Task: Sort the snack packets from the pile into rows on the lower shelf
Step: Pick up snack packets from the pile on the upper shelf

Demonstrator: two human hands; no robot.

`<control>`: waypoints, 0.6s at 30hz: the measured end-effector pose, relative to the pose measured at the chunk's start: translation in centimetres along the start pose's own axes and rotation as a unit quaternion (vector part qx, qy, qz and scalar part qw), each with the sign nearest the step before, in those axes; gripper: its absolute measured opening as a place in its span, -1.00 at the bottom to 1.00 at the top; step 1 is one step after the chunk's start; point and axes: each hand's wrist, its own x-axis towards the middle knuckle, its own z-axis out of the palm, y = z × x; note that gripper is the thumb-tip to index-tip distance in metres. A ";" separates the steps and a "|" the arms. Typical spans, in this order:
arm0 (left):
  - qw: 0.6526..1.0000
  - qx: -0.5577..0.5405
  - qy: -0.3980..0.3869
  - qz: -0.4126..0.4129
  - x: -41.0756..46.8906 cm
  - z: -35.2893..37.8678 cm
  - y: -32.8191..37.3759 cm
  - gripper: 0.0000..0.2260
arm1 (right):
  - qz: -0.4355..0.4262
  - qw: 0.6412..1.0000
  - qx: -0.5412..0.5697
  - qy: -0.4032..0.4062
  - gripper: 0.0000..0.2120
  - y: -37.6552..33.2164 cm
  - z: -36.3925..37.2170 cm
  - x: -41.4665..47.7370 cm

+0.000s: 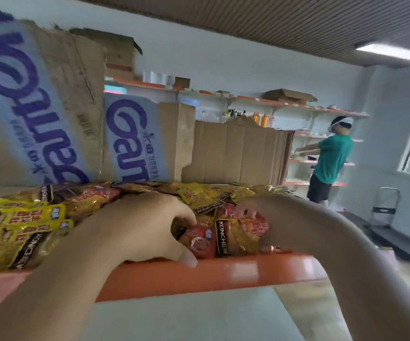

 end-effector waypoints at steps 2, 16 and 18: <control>0.999 -0.026 0.030 -0.015 0.2 -0.1 1.3 -0.39 | -0.029 0.999 -0.010 0.040 -0.35 1.0 0.2 0.5; 0.966 -0.097 0.189 -0.144 2.0 2.8 4.0 -0.44 | -0.071 0.989 -0.073 0.104 -0.61 2.1 1.2 2.8; 0.968 -0.112 0.180 -0.133 1.7 2.8 3.8 -0.50 | -0.053 0.993 -0.053 0.089 -0.60 1.8 1.4 2.8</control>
